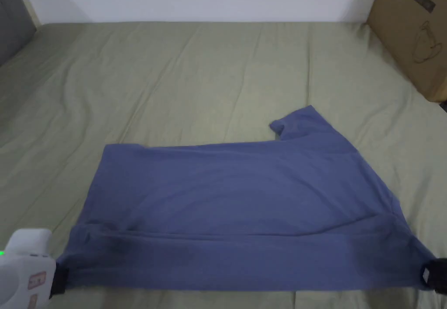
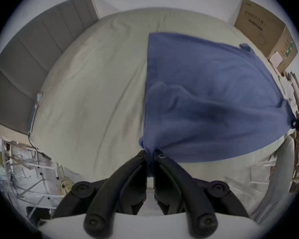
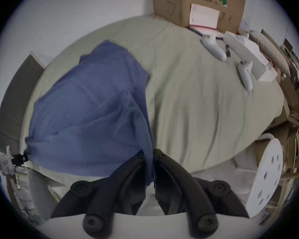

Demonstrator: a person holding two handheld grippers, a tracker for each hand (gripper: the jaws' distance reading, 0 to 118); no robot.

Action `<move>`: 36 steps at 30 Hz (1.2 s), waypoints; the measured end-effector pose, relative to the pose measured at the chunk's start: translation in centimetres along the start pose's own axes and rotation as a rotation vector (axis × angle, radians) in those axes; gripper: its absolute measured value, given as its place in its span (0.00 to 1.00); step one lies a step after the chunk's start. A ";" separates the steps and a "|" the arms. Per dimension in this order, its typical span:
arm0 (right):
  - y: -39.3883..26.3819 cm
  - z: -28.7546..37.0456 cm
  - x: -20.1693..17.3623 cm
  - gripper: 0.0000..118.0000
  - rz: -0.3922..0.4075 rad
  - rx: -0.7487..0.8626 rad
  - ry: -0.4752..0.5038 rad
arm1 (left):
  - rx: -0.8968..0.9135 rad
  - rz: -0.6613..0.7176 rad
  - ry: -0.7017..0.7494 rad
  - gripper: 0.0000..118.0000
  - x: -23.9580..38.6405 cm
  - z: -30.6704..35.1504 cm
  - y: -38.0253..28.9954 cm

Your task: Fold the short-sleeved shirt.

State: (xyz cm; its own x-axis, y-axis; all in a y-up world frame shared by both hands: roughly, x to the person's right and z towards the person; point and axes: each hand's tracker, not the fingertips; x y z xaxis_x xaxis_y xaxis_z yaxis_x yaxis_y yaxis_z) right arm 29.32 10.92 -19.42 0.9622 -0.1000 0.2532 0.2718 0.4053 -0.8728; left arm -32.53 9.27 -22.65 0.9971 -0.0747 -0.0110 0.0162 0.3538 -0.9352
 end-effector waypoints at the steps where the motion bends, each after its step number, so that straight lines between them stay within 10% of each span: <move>1: -0.7 -0.5 -0.2 0.06 0.003 -0.006 -0.007 | -0.014 -0.008 0.001 0.04 0.3 -0.4 -0.5; 4: -1.3 -1.1 -0.5 0.11 -0.032 -0.021 -0.001 | 0.034 -0.031 0.033 0.05 1.0 -0.4 -0.4; 5: -1.0 -0.9 -0.9 0.31 -0.023 -0.014 -0.022 | 0.033 -0.029 0.035 0.12 1.0 -0.1 -0.1; 7: -0.6 -0.3 -1.2 0.77 0.027 0.020 -0.053 | 0.030 -0.024 0.046 0.52 0.8 0.2 0.6; 9: 0.4 1.1 -1.6 0.83 0.065 0.079 -0.046 | 0.046 -0.013 0.038 0.83 0.4 1.1 1.3; 13: 3.5 3.3 -2.9 0.70 0.087 0.158 0.022 | 0.165 0.085 -0.059 0.68 1.0 4.4 3.5; 15: 5.1 3.6 -4.0 0.13 0.108 0.187 0.038 | 0.207 0.102 -0.113 0.18 1.6 5.1 4.6; 16: 5.8 2.9 -4.6 0.01 0.115 0.191 0.028 | 0.225 0.094 -0.120 0.02 2.1 4.8 5.2; 30: 14.8 -5.8 -8.9 0.00 0.127 0.122 0.105 | 0.194 0.085 -0.121 0.00 4.7 0.8 10.9; 31: 16.4 -6.5 -9.1 0.05 0.159 0.115 0.109 | 0.195 0.079 -0.123 0.00 4.9 0.5 11.7; 34: 22.0 -10.0 -9.5 0.85 0.188 0.092 0.068 | 0.196 0.071 -0.120 0.00 5.6 -0.3 13.2; 36: 25.0 -12.0 -9.3 0.91 0.183 0.101 0.058 | 0.187 0.064 -0.122 0.00 5.9 -1.2 13.9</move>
State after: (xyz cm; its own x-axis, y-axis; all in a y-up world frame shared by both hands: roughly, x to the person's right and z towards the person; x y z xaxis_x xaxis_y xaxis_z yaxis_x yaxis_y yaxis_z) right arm 27.31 11.12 -48.58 0.9955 -0.0673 0.0674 0.0924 0.5101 -0.8551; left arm -26.55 12.64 -36.19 0.9979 0.0625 -0.0153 -0.0457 0.5216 -0.8520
